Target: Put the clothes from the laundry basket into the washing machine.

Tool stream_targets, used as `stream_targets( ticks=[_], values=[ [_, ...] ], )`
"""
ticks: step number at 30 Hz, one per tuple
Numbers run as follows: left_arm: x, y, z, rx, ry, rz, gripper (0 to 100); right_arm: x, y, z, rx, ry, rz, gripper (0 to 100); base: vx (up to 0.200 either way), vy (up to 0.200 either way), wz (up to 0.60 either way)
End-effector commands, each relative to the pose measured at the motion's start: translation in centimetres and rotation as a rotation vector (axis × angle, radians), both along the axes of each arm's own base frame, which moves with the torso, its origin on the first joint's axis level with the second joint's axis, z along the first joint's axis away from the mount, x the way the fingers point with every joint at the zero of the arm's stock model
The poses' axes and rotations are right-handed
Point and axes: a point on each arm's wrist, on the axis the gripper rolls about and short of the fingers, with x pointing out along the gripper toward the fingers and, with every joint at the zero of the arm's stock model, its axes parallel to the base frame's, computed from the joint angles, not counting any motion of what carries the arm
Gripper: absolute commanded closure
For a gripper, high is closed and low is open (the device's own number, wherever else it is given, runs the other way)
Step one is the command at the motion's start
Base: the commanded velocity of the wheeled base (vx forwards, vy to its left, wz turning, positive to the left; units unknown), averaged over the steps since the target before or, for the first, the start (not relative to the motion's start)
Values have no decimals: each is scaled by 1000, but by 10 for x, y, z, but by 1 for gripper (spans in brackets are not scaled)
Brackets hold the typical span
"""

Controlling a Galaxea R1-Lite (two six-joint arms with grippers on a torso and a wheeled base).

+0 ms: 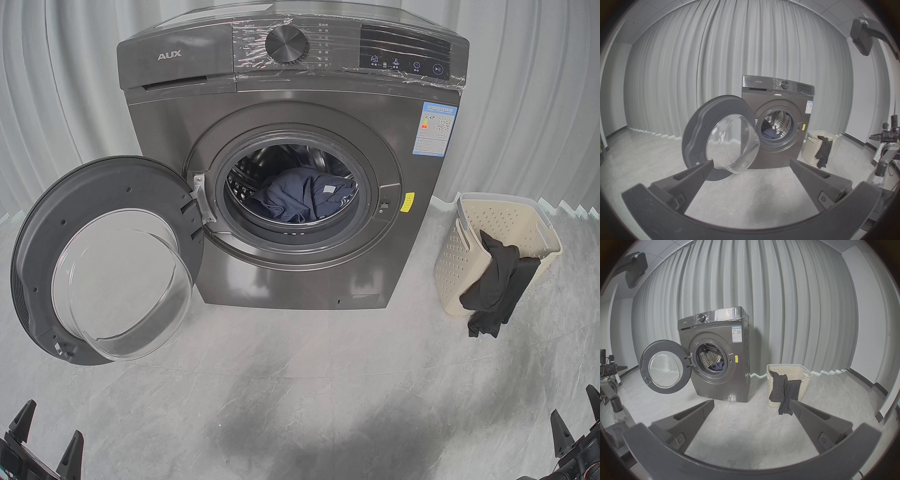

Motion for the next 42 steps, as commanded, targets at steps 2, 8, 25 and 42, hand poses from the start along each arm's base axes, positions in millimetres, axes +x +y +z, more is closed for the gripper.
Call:
stream_targets(
  ticks=[2, 8, 25, 42],
  values=[
    [0, -1, -4, -14, -4, -28, 0, 0, 0, -4, -4, 0, -2, 0, 0, 0, 0],
    [0, -1, -4, -19, -2, -25, 0, 1, 0, -4, -4, 1, -7, 0, 0, -200, 0],
    [0, 0, -4, -21, 1, -5, 0, 0, 0, -4, -1, 0, -5, 0, 0, -200, 0],
    [0, 2, -11, 25, 59, 107, 0, 0, 0, -3, -1, -2, -5, 0, 0, -200, 0]
  ],
)
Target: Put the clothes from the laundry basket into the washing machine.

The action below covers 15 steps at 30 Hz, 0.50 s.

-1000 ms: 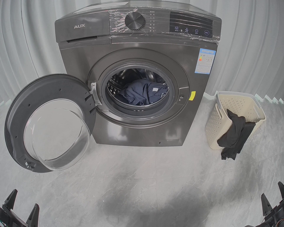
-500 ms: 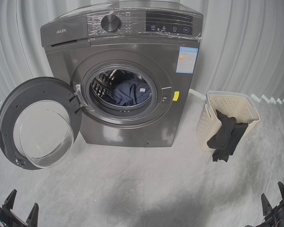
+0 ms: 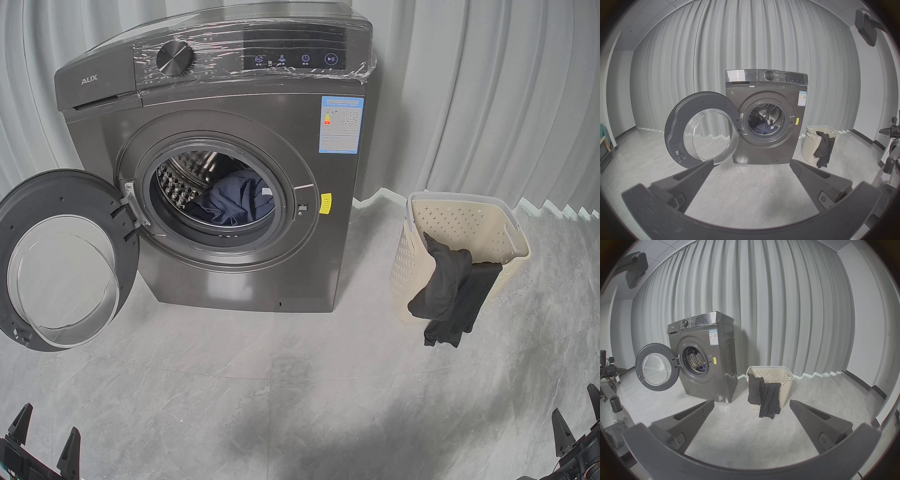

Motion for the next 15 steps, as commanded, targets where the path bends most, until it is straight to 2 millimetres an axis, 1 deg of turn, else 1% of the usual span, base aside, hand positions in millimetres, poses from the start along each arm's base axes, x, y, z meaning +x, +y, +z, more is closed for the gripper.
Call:
stream_targets(
  ticks=[1, 15],
  values=[
    [0, 0, -5, -1, 3, 1, 0, 1, 0, -4, -1, 11, 0, 0, 0, -200, 0],
    [0, 0, -5, -4, 3, 1, 0, 1, 0, -4, -1, 11, 0, 0, 0, -200, 0]
  ],
)
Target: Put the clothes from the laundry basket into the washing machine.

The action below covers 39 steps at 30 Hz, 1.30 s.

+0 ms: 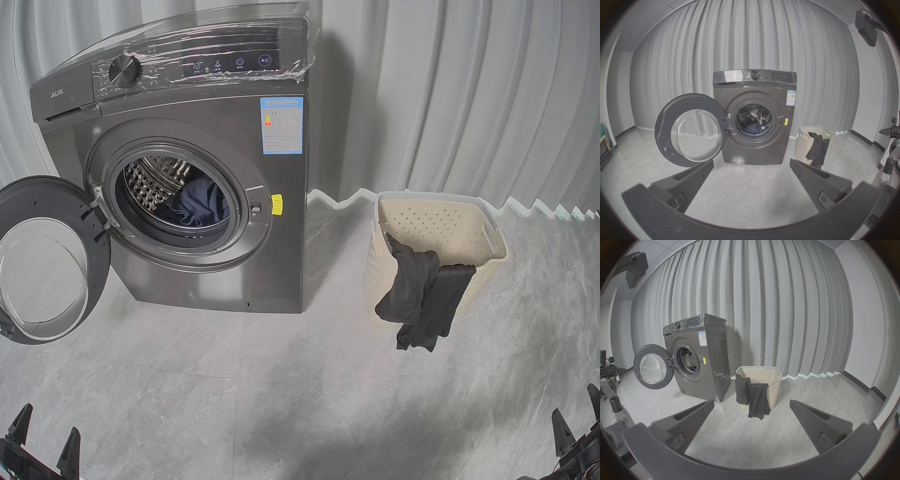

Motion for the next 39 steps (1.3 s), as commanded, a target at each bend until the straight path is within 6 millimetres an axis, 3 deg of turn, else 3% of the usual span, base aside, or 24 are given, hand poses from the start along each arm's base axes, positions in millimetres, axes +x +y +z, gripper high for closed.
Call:
stream_targets(
  ticks=[1, 5, 14, 23, 32, 39],
  values=[
    [0, 0, -5, -1, 3, 1, 0, 1, 0, -4, 0, 11, 1, 0, 0, -200, 0],
    [0, 0, -5, -1, 3, 1, 0, 1, 0, -4, 0, 11, 1, 0, 0, -200, 0],
    [0, 0, -5, -2, 3, 1, 0, 1, 0, -4, 0, 11, 1, 0, 0, 0, 0],
    [0, 0, -5, -4, 3, 1, 0, 1, 0, -4, 0, 11, 1, 0, 200, 0, 0],
    [0, 0, -4, -4, 1, 1, 0, 1, 0, -4, 0, 11, 1, 0, 0, 0, 0],
    [0, 0, -4, -4, 1, 1, 0, 1, 0, -4, 0, 11, 1, 0, 0, -200, 0]
  ],
)
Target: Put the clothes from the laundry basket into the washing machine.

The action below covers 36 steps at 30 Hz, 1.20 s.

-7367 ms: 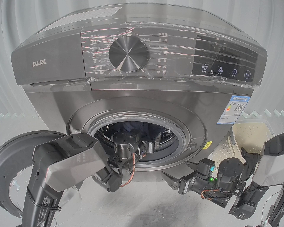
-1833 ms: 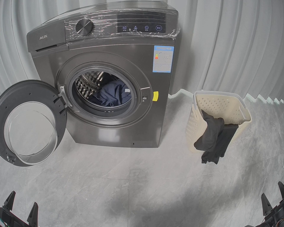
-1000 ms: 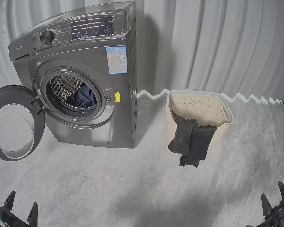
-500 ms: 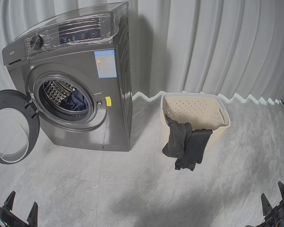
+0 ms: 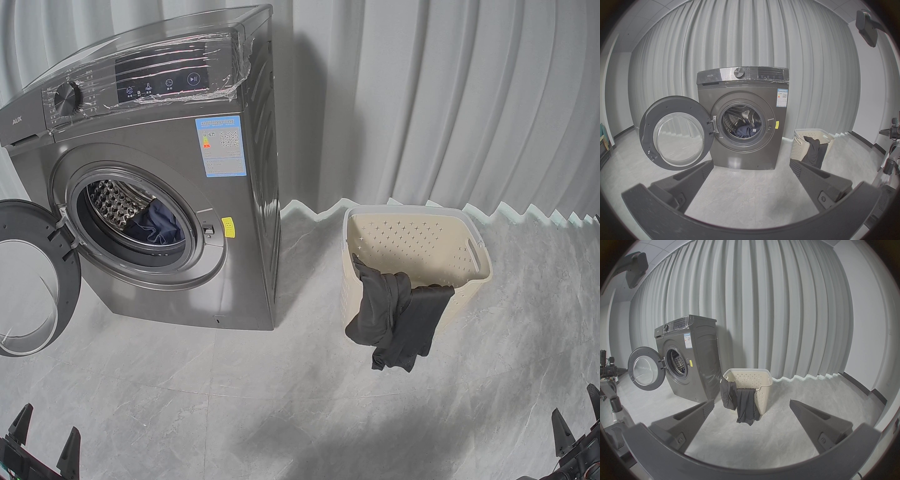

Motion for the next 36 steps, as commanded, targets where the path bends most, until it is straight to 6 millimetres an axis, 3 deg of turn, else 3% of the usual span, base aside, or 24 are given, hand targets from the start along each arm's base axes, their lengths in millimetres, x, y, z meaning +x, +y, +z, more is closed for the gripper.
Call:
stream_targets(
  ticks=[1, 17, 36],
  values=[
    [0, 0, -5, 0, 1, 1, 0, 1, 0, -4, 0, 8, 0, 0, 0, -200, 0],
    [0, 0, -5, -5, 1, 1, 0, 1, 0, -4, 0, 8, 0, 0, 0, -200, 0],
    [0, 0, -5, 0, 1, 1, 0, 1, 0, -4, 0, 8, 0, 0, 0, 0, 0]
  ],
)
